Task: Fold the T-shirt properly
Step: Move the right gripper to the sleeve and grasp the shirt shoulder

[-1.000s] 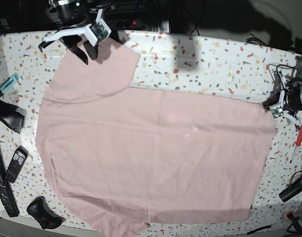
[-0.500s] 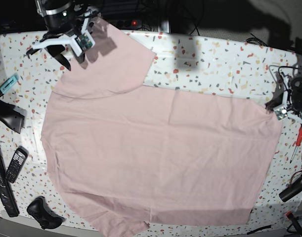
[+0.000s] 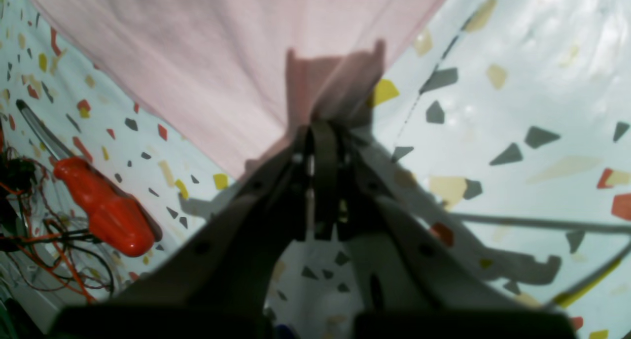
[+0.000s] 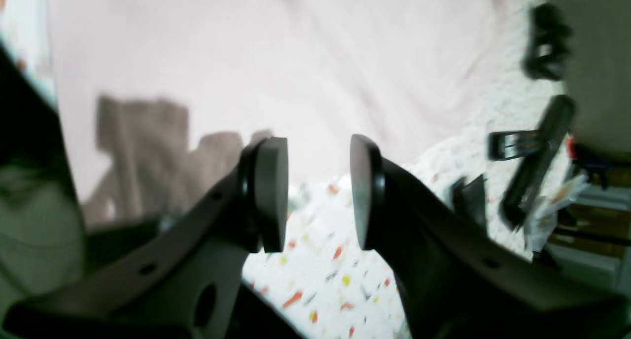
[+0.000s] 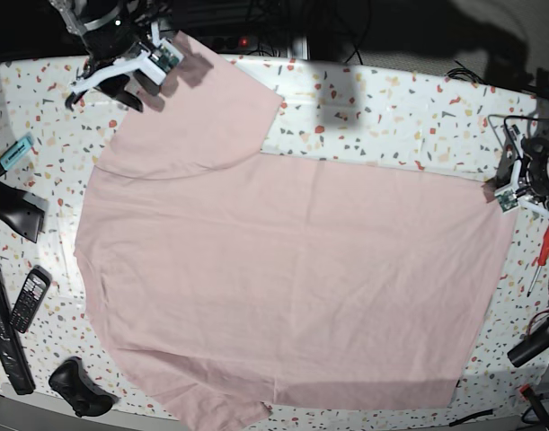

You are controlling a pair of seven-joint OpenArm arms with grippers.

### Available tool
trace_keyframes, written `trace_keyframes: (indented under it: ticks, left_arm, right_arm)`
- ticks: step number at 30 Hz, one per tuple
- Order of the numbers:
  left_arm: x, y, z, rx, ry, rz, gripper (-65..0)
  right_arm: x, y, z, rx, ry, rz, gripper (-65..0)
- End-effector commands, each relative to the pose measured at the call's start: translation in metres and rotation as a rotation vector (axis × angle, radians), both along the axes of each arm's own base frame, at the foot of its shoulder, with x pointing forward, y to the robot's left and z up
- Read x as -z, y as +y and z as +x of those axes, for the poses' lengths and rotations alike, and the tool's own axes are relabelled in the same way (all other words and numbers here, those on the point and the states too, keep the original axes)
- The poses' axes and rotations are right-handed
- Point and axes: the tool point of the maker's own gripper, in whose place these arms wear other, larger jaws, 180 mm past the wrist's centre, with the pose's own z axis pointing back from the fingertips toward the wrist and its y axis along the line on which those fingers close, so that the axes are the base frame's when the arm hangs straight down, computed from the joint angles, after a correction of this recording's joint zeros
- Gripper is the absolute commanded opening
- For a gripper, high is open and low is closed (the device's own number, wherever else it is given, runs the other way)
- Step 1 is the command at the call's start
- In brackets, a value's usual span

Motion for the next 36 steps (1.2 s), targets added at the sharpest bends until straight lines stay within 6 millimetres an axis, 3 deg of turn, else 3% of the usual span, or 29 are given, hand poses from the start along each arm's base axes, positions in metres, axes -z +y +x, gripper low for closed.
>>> trace_keyframes:
  ticks: [1,6,13,19,23,32,36]
  left_arm:
    - [-0.012,0.009,0.008,-0.003,-0.029,0.015,-65.0]
    - [-0.012,0.010,0.007,-0.003,-0.028,0.017,-65.0]
    - [-0.011,0.012,0.006,-0.007,-0.021,0.026,-65.0]
    - [-0.010,0.015,0.005,-0.016,-0.012,0.044,-65.0]
    - [-0.010,0.015,0.005,-0.014,-0.014,0.042,-65.0]
    - [-0.010,0.015,0.005,-0.014,-0.014,0.042,-65.0]
    - [-0.010,0.015,0.005,-0.014,-0.014,0.042,-65.0]
  right_arm:
    - [-0.002,-0.002,0.001,-0.031,-0.015,-0.032,-44.3]
    - [0.015,-0.023,-0.002,-0.051,-0.008,-0.163,-34.7]
    - [0.025,-0.048,0.002,-0.009,0.008,-0.279,-34.4]
    - [0.055,-0.072,0.011,-0.023,0.061,-0.346,-34.4]
    - [0.057,-0.064,0.021,-0.067,0.028,-0.310,-34.5]
    - [0.062,-0.048,0.021,-0.152,0.048,-0.275,-34.5]
    - [0.063,-0.033,0.027,-0.184,0.036,-0.252,-34.5]
